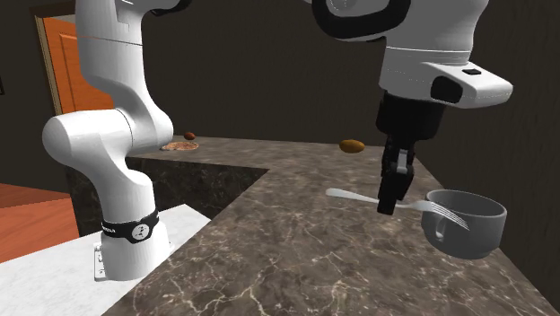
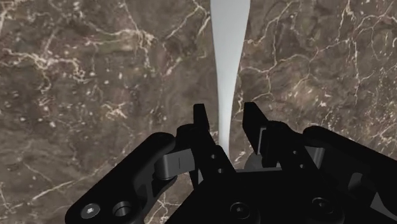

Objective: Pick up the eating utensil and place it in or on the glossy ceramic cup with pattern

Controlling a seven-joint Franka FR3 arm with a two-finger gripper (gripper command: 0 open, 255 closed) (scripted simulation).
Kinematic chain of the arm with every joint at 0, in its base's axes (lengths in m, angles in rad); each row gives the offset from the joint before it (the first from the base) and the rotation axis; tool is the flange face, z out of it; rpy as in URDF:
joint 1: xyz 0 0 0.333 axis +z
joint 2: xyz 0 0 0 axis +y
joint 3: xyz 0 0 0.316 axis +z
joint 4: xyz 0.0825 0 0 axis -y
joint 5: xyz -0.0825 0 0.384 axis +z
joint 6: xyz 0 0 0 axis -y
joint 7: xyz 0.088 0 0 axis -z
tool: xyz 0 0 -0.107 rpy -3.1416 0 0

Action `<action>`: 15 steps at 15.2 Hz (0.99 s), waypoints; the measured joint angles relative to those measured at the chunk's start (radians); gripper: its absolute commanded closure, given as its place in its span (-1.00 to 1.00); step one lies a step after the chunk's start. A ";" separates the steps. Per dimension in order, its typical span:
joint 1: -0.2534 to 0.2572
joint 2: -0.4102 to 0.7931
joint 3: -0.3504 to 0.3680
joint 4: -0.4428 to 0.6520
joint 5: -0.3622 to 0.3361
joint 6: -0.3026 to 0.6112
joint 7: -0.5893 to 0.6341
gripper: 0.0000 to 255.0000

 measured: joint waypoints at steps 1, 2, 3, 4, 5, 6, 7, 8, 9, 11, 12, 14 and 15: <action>0.000 -0.002 0.000 0.010 0.000 -0.011 0.002 1.00; -0.001 -0.008 -0.001 0.015 -0.001 -0.023 0.003 1.00; -0.001 -0.013 -0.001 0.024 -0.001 -0.037 0.006 1.00; -0.001 -0.017 -0.001 0.030 -0.001 -0.047 0.007 1.00; -0.001 -0.016 0.000 0.045 -0.002 -0.061 0.011 1.00; -0.002 -0.020 -0.001 0.055 -0.003 -0.074 0.012 1.00; -0.003 -0.024 -0.002 0.063 -0.003 -0.086 0.012 1.00; -0.003 -0.026 -0.002 0.076 -0.003 -0.100 0.015 1.00; -0.003 -0.028 -0.002 0.087 -0.004 -0.114 0.017 1.00; -0.003 -0.033 -0.002 0.102 -0.004 -0.133 0.021 1.00; 0.003 -0.019 0.003 0.124 -0.005 -0.139 0.033 1.00; 0.020 0.024 0.015 0.176 -0.009 -0.142 0.064 1.00; 0.031 0.053 0.022 0.220 -0.012 -0.155 0.083 1.00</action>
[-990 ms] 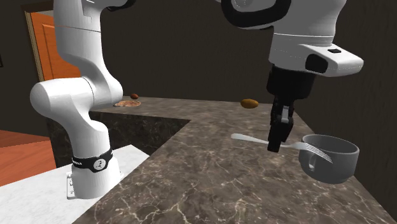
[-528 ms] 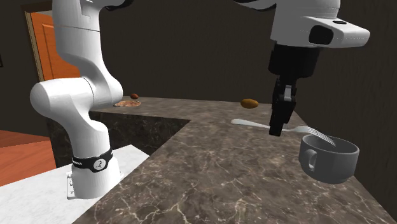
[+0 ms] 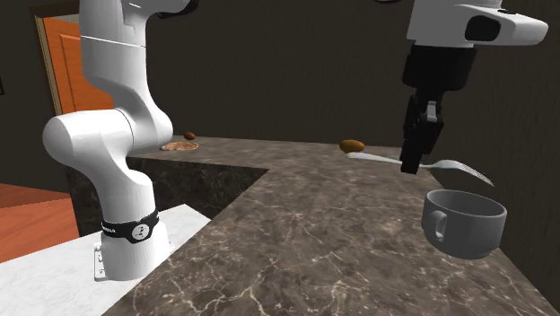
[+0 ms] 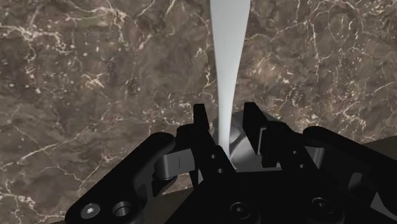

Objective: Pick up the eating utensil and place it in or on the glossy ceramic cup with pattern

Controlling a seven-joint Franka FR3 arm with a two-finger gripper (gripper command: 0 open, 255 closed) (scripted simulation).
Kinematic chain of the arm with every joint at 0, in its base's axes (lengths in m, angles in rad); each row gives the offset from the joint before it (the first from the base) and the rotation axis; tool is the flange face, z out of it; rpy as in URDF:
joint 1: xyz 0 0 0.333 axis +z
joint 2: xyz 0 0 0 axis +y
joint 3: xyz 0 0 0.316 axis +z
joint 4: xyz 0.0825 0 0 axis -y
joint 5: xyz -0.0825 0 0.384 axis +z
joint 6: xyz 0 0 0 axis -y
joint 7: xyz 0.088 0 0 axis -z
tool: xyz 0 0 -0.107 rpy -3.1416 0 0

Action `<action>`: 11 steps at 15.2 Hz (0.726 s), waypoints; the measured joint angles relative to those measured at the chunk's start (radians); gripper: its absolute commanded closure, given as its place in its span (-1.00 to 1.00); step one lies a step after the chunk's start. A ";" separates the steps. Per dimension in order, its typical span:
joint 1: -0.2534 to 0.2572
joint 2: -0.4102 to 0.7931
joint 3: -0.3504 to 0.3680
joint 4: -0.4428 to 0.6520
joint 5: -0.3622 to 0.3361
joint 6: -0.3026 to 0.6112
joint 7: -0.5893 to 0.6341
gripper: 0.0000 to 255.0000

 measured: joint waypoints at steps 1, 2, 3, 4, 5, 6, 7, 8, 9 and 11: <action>0.009 0.027 0.005 0.035 -0.003 -0.004 0.015 1.00; 0.020 0.057 0.011 0.074 -0.007 -0.011 0.032 1.00; 0.033 0.087 0.017 0.114 -0.011 -0.017 0.053 1.00; 0.047 0.118 0.023 0.149 -0.016 -0.018 0.074 1.00; 0.057 0.155 0.027 0.198 -0.021 -0.028 0.088 1.00; 0.068 0.195 0.030 0.252 -0.027 -0.039 0.104 1.00; 0.083 0.235 0.034 0.312 -0.033 -0.057 0.124 1.00; 0.097 0.270 0.038 0.365 -0.038 -0.072 0.141 1.00; 0.112 0.312 0.041 0.434 -0.045 -0.095 0.161 1.00; 0.124 0.353 0.042 0.473 -0.050 -0.092 0.172 1.00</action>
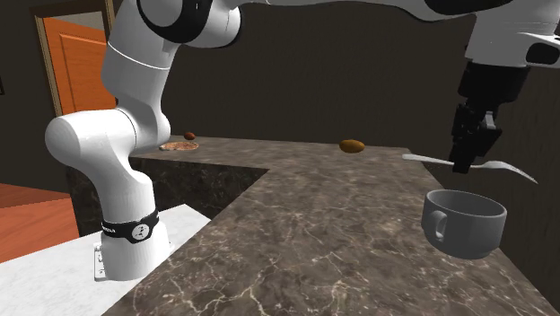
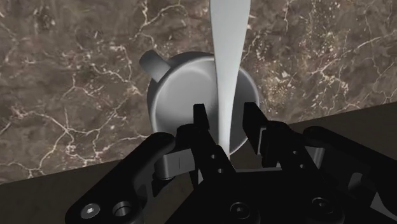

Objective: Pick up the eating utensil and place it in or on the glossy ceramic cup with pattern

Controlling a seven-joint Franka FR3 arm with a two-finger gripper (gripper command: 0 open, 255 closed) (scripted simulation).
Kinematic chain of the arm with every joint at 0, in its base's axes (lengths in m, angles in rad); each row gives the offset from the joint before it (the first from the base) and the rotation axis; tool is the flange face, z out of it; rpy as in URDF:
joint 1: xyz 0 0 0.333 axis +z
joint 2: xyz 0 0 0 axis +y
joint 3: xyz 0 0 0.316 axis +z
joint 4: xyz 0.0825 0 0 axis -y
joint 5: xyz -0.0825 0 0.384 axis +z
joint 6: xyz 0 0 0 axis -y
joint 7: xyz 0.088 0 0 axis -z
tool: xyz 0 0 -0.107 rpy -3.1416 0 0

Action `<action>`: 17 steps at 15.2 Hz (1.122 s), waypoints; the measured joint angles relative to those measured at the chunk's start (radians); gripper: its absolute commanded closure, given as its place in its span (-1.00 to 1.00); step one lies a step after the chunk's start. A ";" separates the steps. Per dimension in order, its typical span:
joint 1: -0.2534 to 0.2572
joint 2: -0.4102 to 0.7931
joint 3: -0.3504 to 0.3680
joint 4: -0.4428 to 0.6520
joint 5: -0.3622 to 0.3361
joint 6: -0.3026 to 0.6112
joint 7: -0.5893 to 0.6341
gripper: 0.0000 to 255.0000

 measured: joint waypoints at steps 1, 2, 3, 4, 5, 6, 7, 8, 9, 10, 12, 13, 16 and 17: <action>0.001 0.005 0.000 -0.007 0.000 0.012 0.000 1.00; 0.001 0.007 0.000 -0.017 -0.001 0.024 -0.002 1.00; 0.001 0.007 -0.001 -0.028 0.000 0.035 -0.003 1.00; 0.000 0.003 -0.001 -0.049 0.001 0.052 -0.007 1.00; 0.001 0.004 -0.001 -0.062 0.001 0.066 -0.008 1.00; 0.000 0.003 -0.001 -0.077 0.001 0.080 -0.011 1.00; 0.000 0.007 -0.001 -0.085 0.001 0.091 -0.013 1.00; 0.000 0.009 -0.002 -0.093 0.001 0.102 -0.014 1.00; 0.000 0.010 -0.002 -0.104 0.001 0.112 -0.016 1.00; 0.000 0.009 -0.002 -0.108 0.002 0.118 -0.017 1.00; 0.000 0.009 -0.002 -0.112 0.002 0.123 -0.018 1.00; 0.000 0.010 -0.002 -0.112 0.002 0.123 -0.018 1.00; -0.001 0.007 -0.003 -0.112 0.001 0.125 -0.018 -1.00; 0.000 0.010 -0.003 -0.112 0.001 0.124 -0.017 -1.00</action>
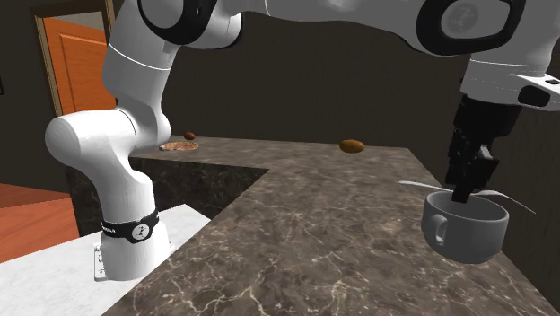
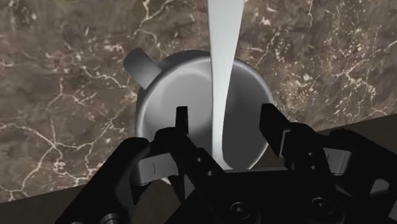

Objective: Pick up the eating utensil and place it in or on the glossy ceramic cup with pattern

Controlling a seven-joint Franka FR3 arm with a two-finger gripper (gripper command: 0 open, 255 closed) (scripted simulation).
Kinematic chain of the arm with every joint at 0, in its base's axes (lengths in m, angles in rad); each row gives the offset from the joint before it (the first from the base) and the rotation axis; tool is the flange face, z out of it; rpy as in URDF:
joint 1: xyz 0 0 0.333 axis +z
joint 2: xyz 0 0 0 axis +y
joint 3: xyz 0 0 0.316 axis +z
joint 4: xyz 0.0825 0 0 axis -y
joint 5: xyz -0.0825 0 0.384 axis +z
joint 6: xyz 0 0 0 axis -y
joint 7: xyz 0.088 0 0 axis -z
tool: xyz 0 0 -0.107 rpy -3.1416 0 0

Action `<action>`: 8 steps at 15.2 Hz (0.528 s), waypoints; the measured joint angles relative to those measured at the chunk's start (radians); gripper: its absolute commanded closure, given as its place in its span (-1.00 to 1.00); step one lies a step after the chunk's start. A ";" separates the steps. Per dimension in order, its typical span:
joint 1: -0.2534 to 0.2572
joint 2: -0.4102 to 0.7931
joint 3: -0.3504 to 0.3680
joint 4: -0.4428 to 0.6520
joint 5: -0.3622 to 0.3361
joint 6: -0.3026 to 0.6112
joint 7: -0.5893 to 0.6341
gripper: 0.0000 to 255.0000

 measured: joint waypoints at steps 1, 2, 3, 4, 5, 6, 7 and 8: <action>0.000 0.001 0.000 -0.001 0.000 0.000 0.000 -1.00; 0.001 0.001 0.001 -0.001 0.000 0.000 0.000 -1.00; 0.001 0.001 0.001 -0.001 0.000 0.000 0.000 -1.00; 0.001 0.002 0.001 -0.001 0.000 0.000 0.000 -1.00; 0.001 0.001 0.001 -0.002 0.000 0.000 0.000 -1.00; -0.002 -0.004 0.000 0.007 0.001 -0.014 -0.001 -1.00; -0.003 0.004 0.000 0.040 -0.001 -0.039 0.001 -1.00; -0.002 0.004 0.000 0.070 -0.001 -0.068 0.006 -1.00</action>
